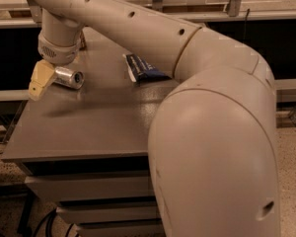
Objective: Pick redbull can
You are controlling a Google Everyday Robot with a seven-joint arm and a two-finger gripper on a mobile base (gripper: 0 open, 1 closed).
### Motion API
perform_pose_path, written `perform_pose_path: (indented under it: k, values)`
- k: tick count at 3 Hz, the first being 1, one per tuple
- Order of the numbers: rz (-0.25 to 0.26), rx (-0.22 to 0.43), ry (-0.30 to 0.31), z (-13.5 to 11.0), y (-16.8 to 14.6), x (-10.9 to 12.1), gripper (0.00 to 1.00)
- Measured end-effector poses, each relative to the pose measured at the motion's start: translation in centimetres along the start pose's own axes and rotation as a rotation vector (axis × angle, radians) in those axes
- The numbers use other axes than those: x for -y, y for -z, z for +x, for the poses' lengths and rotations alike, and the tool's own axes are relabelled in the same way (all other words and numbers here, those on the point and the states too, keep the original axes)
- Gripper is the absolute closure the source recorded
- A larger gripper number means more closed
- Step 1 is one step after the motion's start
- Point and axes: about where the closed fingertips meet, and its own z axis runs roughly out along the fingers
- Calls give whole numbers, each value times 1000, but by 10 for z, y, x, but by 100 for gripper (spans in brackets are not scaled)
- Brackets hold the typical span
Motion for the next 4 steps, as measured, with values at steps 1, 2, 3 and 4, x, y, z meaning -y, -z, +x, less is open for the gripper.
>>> perform_pose_path:
  k: [1,2,3,4]
  values:
    - [-9,0,-4,1,-6,2,18]
    - [-17,5,-7,1,-10,4,43]
    - [-23,8,-8,1,-12,4,65]
    - [-26,9,-8,0,-12,5,89]
